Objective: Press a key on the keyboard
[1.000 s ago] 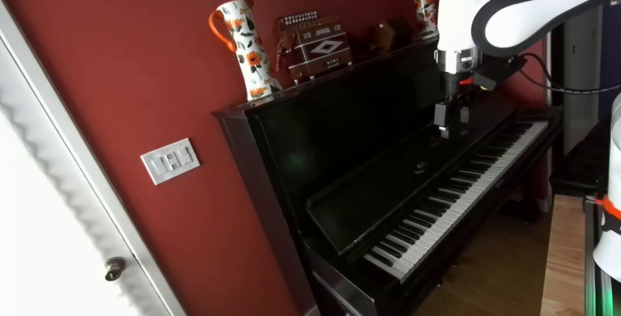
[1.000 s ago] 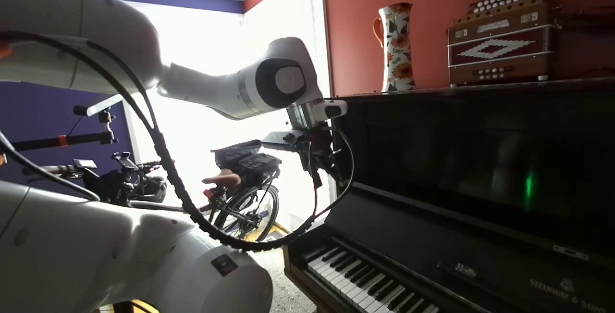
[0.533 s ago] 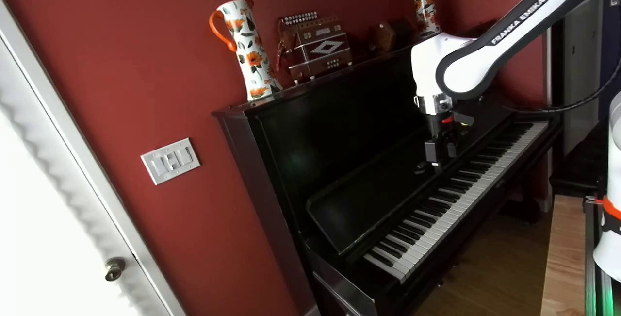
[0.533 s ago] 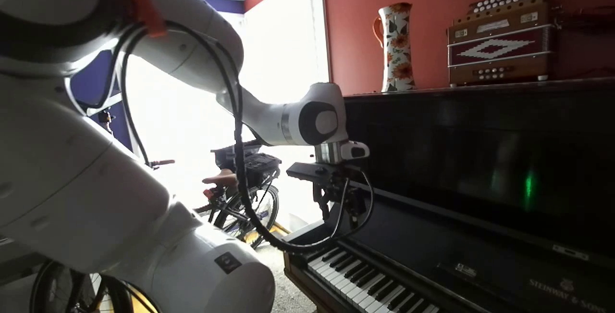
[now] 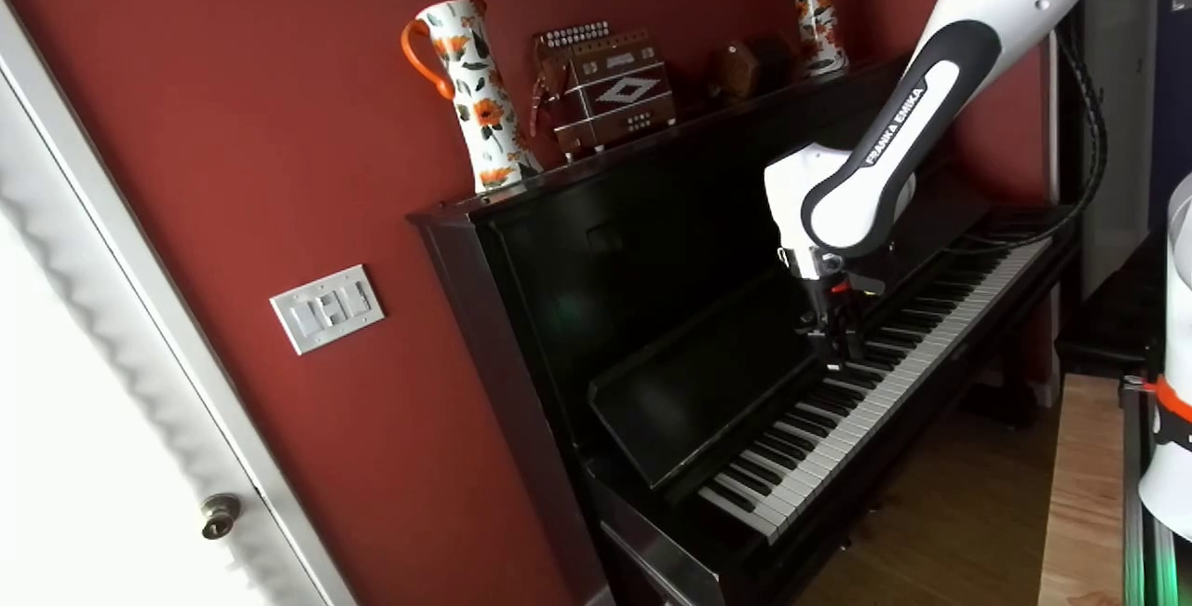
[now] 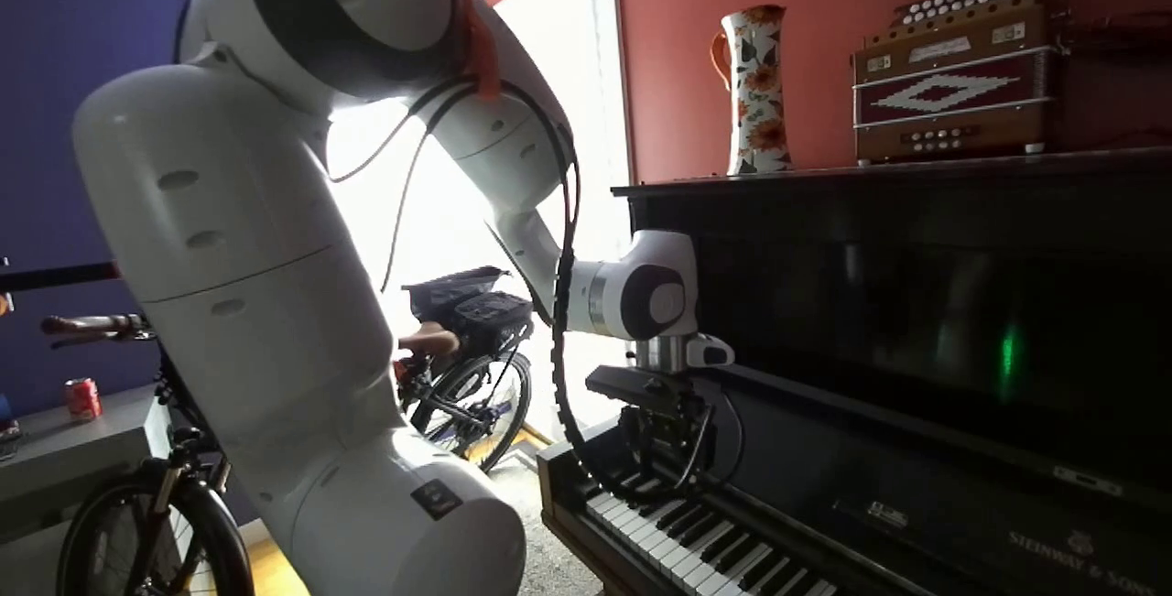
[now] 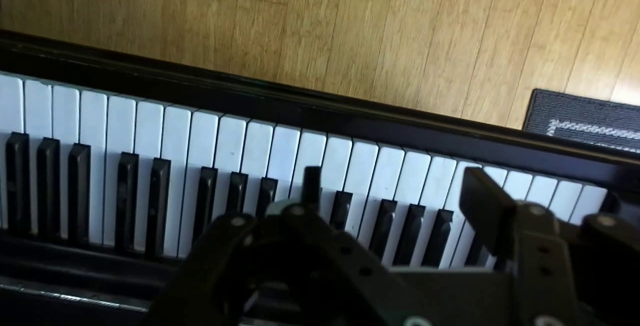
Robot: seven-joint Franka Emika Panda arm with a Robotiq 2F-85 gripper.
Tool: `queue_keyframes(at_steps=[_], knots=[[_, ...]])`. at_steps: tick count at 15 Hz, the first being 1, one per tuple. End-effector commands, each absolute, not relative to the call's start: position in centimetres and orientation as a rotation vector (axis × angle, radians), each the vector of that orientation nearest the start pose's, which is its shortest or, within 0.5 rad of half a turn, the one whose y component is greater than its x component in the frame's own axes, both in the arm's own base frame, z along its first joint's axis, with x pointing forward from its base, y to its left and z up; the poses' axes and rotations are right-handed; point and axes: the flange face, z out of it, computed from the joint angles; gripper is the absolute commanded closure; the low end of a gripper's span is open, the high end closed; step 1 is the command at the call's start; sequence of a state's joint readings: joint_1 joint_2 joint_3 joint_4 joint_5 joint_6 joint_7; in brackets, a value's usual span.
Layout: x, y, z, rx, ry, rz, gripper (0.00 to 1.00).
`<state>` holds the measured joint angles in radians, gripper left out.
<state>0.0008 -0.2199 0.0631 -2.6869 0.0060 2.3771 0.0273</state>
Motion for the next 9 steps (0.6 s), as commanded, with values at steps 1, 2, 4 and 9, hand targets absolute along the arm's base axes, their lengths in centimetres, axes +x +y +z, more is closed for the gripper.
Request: queue_keyframes(at_steps=[1,2,4,9], knots=[[40.9,1.6,27.0,-3.148,-0.097,0.162,0.58],[41.0,1.4,26.3,-3.145,-0.101,0.173,0.67],[41.3,1.0,25.1,-3.136,-0.112,0.187,0.82],[41.9,-0.5,22.2,-3.147,-0.096,0.227,1.00]])
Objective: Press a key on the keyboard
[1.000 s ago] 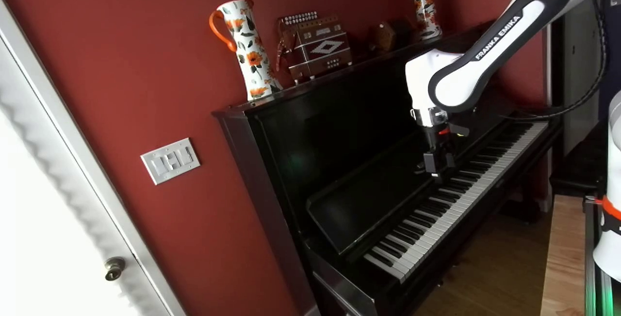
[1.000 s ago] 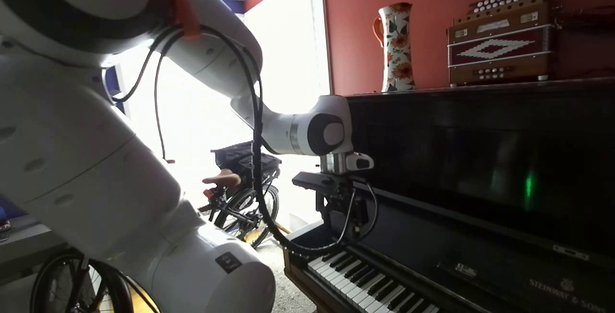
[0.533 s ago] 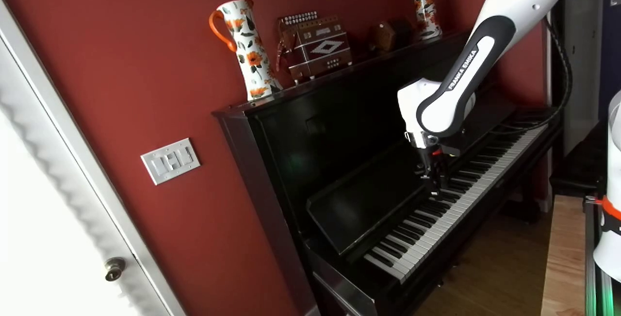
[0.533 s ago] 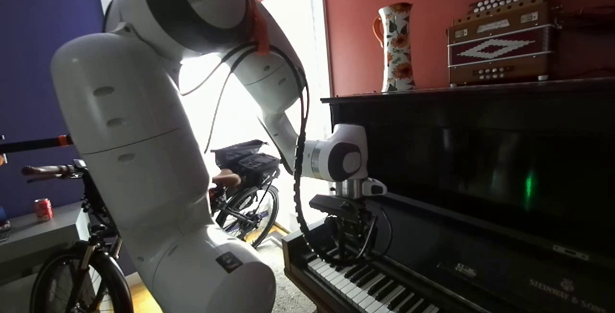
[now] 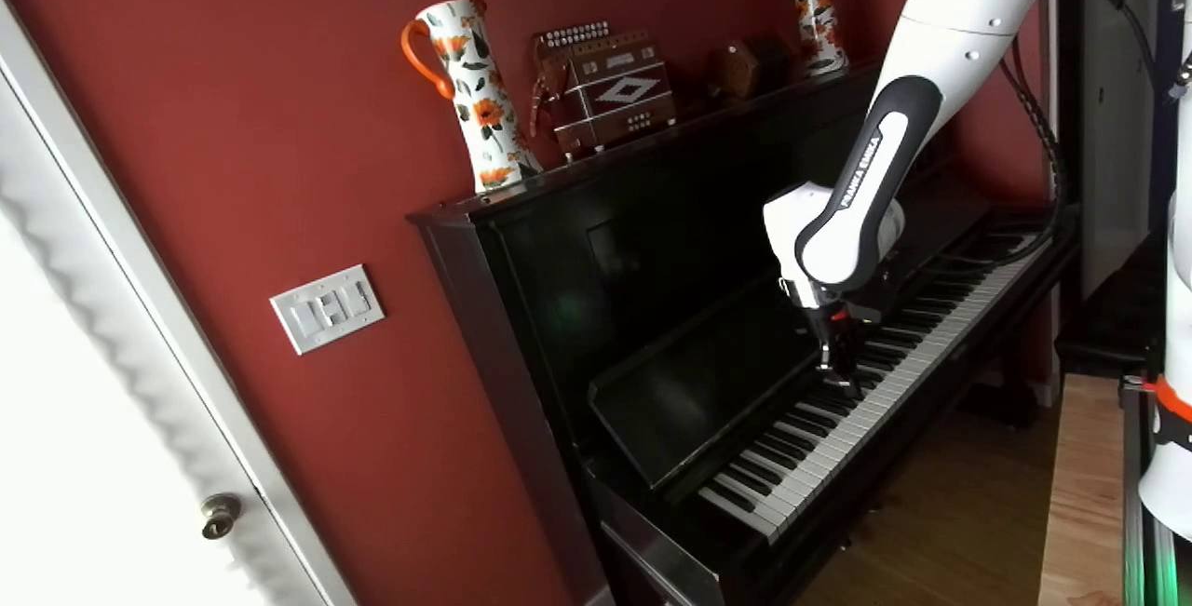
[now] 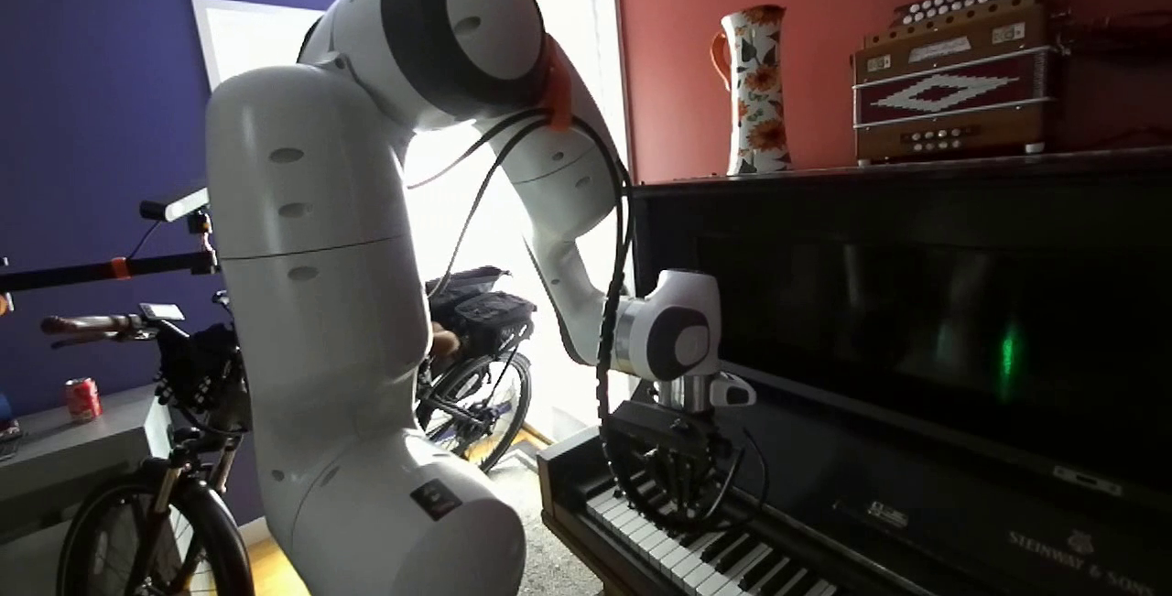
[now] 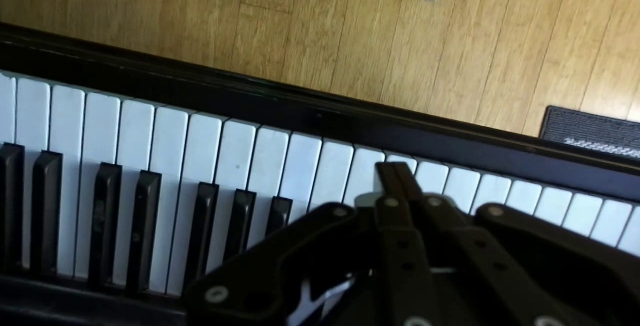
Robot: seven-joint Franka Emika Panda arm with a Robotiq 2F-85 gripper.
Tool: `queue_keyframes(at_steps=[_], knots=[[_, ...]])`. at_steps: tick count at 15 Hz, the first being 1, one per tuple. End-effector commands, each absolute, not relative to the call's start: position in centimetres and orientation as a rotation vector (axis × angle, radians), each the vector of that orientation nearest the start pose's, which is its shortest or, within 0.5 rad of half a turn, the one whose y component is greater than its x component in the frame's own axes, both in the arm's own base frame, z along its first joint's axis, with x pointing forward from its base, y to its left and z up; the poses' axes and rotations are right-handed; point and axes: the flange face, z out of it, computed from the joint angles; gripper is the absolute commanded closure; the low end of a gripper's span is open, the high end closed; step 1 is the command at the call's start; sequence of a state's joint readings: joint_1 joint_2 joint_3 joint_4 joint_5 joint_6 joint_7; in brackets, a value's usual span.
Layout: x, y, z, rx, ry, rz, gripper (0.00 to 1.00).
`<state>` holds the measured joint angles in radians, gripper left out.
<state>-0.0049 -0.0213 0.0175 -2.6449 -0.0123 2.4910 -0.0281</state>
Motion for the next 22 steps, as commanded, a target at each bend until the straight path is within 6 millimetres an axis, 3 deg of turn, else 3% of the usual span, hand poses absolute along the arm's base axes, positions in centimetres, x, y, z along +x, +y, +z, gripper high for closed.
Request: queue_keyframes(at_steps=[1,9,22], knots=[[41.9,-0.6,21.5,-3.144,-0.093,0.243,1.00],[42.3,-2.3,17.9,-3.154,-0.048,0.202,1.00],[42.9,-4.0,15.2,-3.168,0.024,0.137,1.00]])
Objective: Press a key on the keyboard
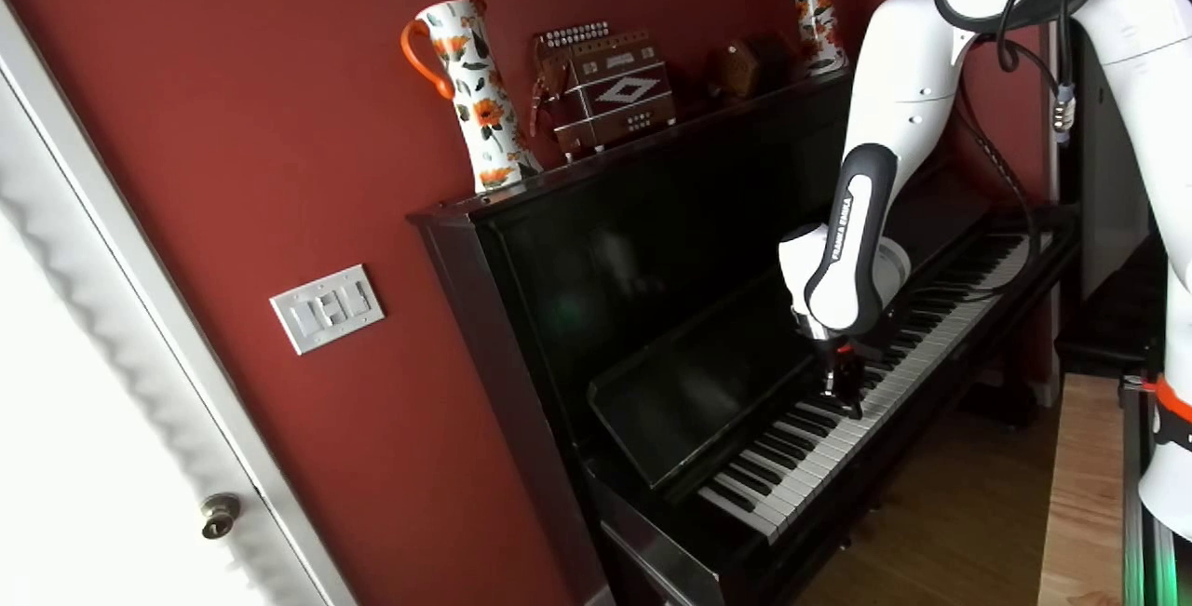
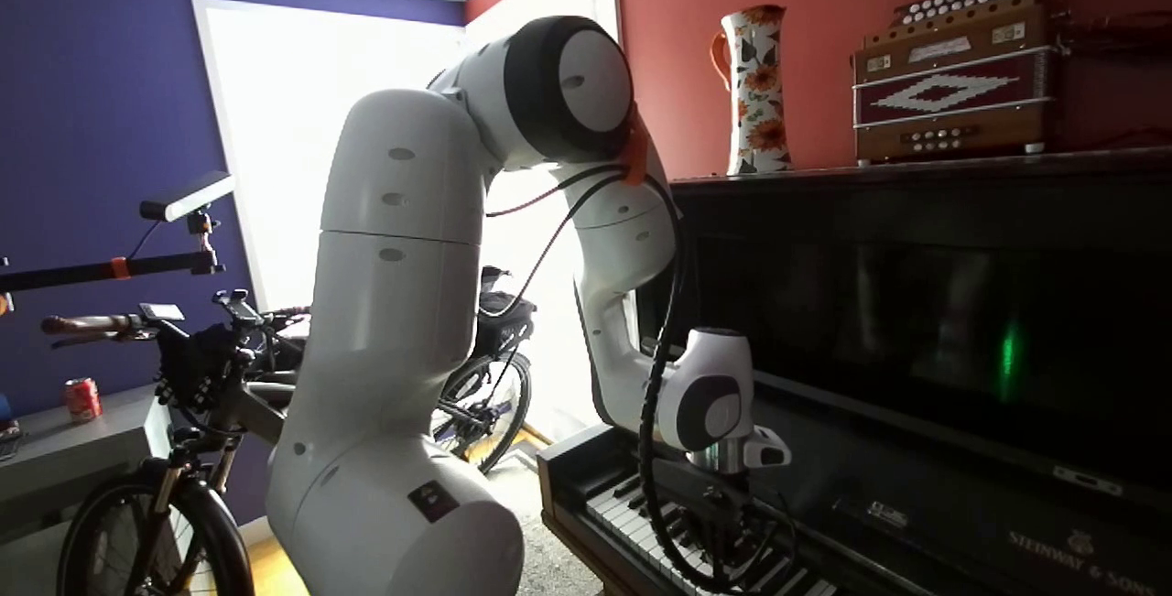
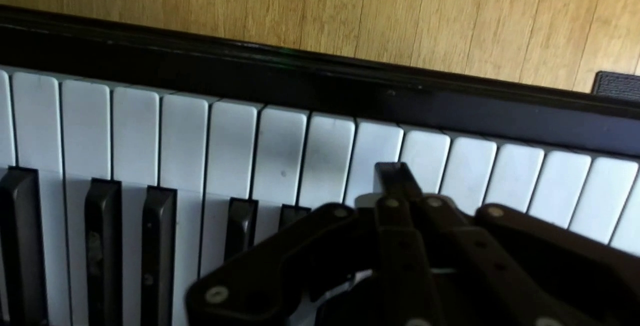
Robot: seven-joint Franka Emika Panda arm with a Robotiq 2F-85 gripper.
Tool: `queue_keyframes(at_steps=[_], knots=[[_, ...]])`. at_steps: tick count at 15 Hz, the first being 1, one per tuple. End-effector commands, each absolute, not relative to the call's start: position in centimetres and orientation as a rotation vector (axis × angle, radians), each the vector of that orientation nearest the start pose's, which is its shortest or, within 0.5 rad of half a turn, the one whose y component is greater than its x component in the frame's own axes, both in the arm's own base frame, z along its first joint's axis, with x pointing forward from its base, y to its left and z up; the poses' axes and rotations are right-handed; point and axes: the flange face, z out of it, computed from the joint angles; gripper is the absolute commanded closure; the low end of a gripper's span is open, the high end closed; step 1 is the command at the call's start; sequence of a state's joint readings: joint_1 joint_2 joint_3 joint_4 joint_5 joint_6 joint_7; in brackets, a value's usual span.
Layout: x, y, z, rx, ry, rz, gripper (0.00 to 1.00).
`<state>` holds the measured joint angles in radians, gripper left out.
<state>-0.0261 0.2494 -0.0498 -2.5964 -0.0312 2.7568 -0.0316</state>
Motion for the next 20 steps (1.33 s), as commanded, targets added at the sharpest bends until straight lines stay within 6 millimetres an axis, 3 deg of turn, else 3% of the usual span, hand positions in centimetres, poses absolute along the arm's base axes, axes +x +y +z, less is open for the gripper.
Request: queue_keyframes(at_steps=[1,20], knots=[[42.9,-4.1,15.1,-3.168,0.026,0.135,1.00],[43.0,-3.5,12.5,-3.153,0.027,0.195,1.00]])
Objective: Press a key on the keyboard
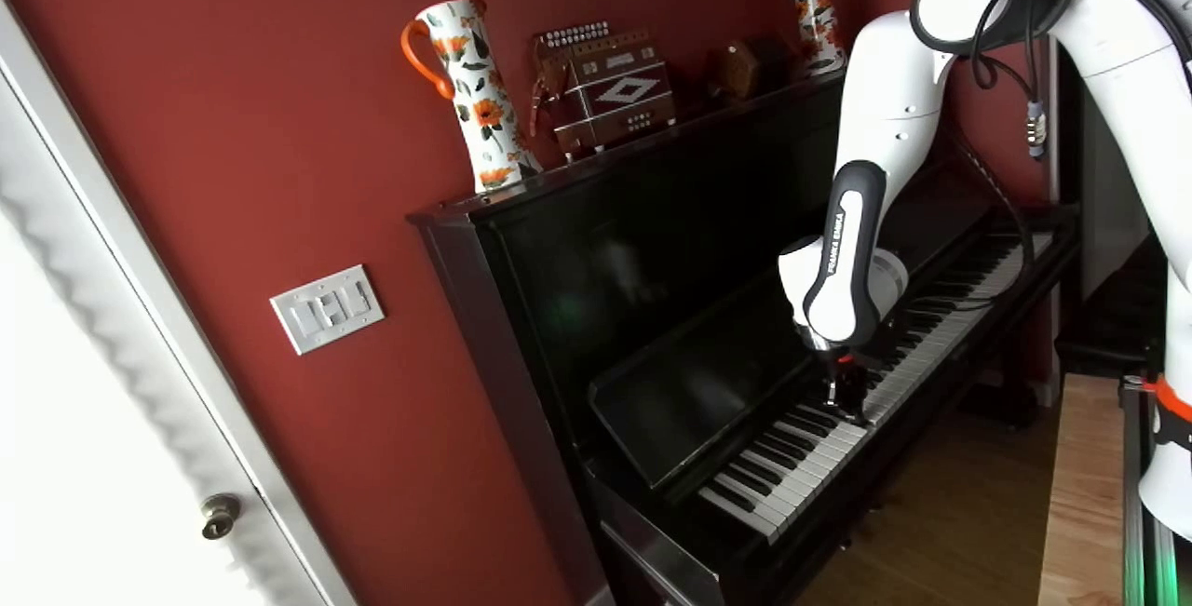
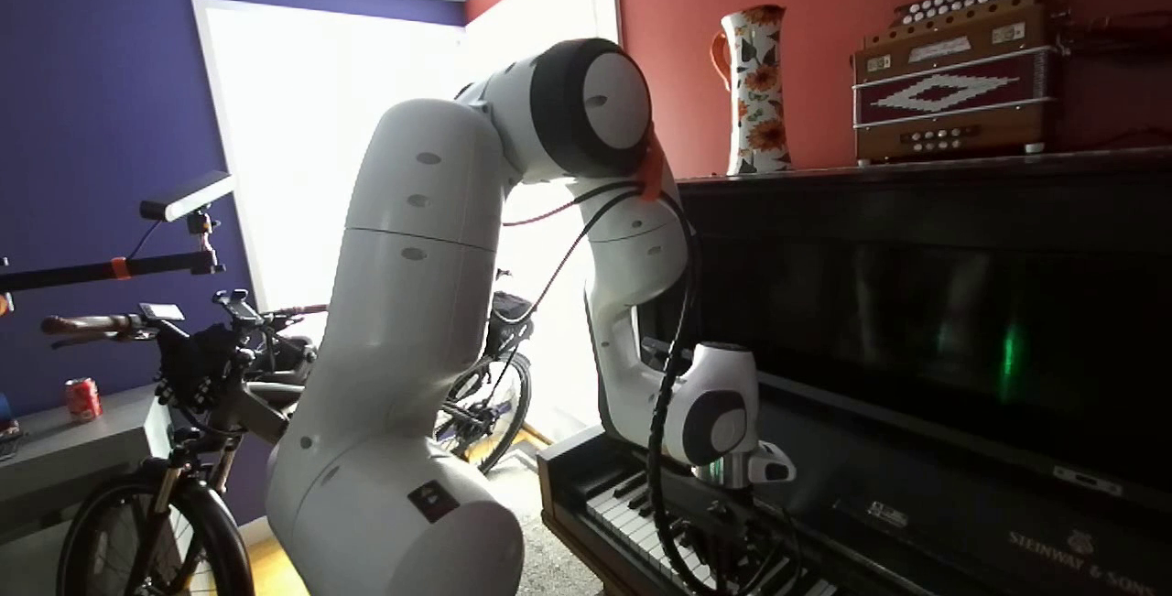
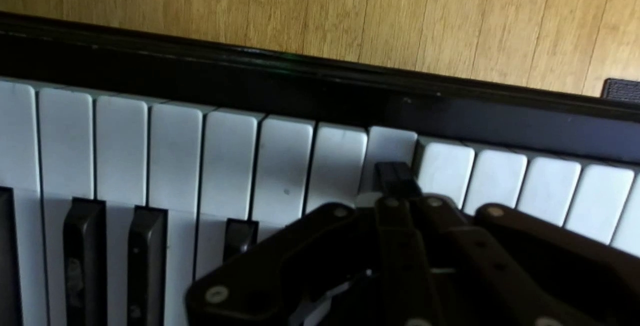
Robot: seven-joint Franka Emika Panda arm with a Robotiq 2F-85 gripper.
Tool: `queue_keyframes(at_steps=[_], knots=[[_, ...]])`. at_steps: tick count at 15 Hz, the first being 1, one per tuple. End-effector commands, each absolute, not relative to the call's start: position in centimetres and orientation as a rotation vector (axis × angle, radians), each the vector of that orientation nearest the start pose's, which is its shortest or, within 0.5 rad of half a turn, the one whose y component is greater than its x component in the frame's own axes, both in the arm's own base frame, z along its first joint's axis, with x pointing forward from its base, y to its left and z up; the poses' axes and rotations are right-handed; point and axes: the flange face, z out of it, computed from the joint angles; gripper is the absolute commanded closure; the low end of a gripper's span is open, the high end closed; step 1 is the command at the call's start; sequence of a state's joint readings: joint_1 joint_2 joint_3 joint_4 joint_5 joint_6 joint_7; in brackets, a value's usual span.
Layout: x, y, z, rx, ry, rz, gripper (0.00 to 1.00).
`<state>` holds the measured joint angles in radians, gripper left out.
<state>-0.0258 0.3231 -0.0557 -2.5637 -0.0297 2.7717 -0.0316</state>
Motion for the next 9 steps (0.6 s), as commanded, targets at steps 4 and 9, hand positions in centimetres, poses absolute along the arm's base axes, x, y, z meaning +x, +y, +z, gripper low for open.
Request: queue_keyframes(at_steps=[4,9], knots=[[43.10,-3.59,12.56,-3.151,0.034,0.192,1.00],[43.22,-3.97,13.40,-3.152,0.046,0.183,1.00]])
